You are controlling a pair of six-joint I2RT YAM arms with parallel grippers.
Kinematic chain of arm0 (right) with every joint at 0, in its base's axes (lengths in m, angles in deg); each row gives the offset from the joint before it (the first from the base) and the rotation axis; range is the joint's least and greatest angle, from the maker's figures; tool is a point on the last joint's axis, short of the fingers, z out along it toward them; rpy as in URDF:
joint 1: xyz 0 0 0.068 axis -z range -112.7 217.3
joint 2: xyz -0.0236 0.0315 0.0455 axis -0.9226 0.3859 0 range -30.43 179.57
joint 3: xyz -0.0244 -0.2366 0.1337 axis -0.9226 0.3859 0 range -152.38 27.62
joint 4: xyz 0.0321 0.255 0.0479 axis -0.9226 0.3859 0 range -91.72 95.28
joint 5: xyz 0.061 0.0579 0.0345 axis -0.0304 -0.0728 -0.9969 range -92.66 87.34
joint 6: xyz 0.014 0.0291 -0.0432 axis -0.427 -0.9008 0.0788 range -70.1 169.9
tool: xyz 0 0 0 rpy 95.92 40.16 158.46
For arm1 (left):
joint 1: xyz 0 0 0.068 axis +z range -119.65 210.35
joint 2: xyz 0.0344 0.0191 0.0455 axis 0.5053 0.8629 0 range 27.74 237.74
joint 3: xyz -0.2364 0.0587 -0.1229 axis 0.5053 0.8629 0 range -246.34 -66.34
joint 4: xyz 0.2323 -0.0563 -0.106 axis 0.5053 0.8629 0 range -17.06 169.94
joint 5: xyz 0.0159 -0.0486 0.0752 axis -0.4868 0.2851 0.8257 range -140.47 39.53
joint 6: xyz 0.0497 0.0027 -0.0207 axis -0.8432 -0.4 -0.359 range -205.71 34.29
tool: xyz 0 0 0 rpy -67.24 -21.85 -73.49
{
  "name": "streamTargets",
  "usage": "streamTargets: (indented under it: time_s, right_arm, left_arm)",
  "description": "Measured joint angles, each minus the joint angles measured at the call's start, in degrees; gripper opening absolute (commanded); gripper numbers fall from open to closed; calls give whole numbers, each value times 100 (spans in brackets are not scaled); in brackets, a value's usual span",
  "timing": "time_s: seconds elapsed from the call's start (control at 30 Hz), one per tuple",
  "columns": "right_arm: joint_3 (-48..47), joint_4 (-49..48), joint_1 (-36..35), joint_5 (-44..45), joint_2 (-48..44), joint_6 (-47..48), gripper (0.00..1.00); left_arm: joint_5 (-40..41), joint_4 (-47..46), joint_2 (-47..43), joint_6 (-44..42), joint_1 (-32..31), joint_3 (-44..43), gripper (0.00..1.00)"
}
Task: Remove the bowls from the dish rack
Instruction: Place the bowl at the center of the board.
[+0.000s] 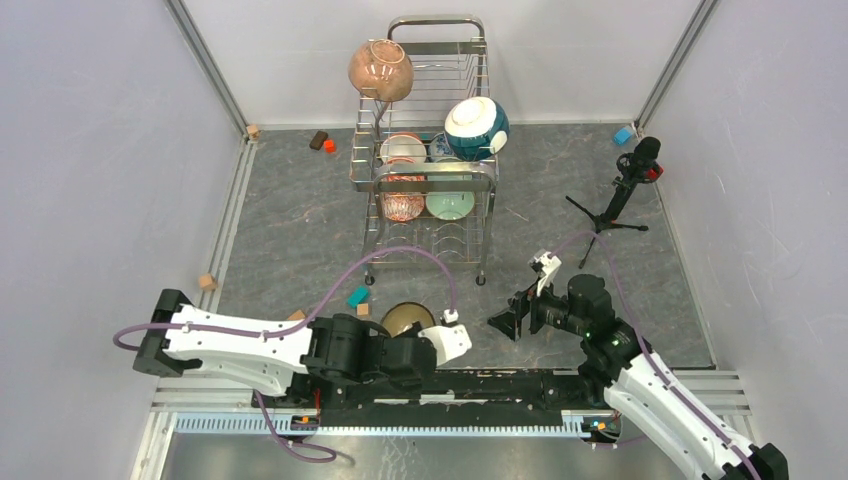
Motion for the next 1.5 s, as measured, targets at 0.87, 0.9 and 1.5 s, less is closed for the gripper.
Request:
streamTargets:
  time_s: [0.87,0.9,1.5]
  right_arm:
    - [-1893,914,-1596,745,1497,511,81]
    - [-1943,907,-1768,885,1585,511,81]
    - [-2356,962,-3532,2634,2739,442,66]
  left_arm:
    - [-1082,-1449,660,-3991,-186,1023,2]
    - [-1078,-1445,737,-4046,-186,1023,2]
    - [-1252,-1436,826,-4286,-186,1019,2]
